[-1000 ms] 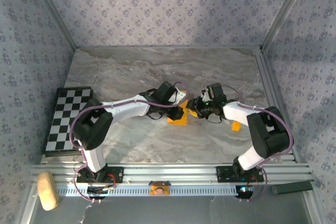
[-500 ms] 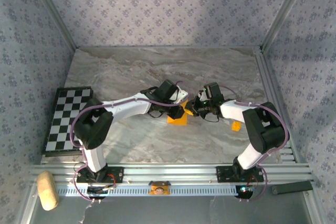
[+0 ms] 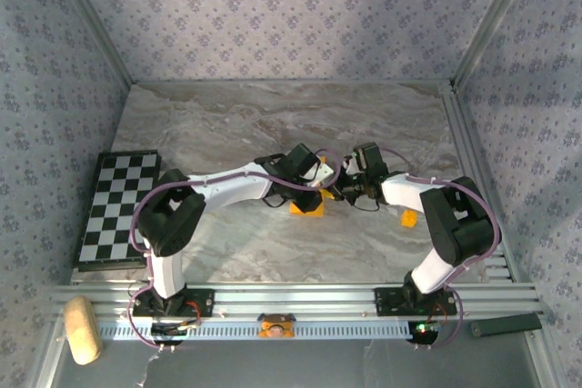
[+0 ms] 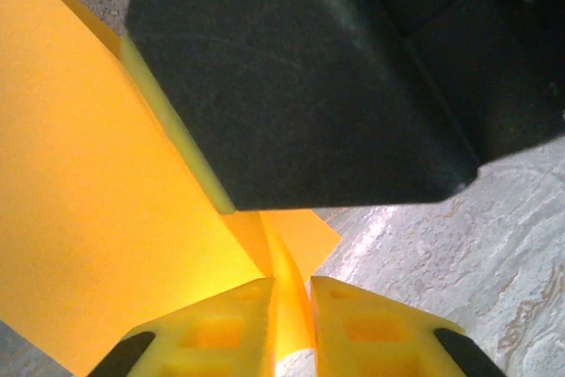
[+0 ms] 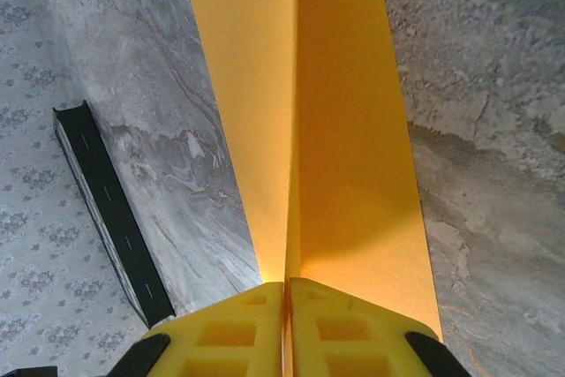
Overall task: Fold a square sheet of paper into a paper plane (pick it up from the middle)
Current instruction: Fold the triangle a second time at the center of the table.
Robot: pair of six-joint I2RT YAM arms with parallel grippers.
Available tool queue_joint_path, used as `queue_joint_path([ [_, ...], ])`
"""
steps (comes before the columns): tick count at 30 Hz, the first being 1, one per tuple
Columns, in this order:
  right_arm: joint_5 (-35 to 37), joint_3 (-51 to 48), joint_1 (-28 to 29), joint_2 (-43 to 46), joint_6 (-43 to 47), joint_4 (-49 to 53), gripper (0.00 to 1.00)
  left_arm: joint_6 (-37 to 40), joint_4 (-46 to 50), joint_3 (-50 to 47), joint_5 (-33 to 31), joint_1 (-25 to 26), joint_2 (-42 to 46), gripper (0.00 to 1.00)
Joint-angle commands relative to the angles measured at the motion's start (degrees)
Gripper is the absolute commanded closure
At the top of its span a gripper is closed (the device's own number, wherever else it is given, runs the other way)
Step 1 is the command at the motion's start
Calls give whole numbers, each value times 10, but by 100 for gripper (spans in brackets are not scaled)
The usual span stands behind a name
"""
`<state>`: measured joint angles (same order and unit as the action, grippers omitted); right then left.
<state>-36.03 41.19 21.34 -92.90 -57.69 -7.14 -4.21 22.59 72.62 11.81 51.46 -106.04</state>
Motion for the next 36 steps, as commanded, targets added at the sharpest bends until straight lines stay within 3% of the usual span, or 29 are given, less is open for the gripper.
queue_joint_path([
  [1,-9,12,-3,-4,-12,-1,89,9,7,15,-14,1,0,90],
  [10,-10,11,-3,-3,-4,7,88,-2,-3,16,-13,1,2,90],
  [15,5,12,-6,7,12,32,82,-4,-3,14,-9,-2,6,96],
  [23,127,-2,-7,93,96,157,67,-51,-21,16,118,-45,4,98],
  [32,93,-44,-6,114,105,146,83,-95,8,52,187,-51,-28,98],
  [36,79,-53,5,111,98,122,89,-114,13,49,181,-51,-23,98],
])
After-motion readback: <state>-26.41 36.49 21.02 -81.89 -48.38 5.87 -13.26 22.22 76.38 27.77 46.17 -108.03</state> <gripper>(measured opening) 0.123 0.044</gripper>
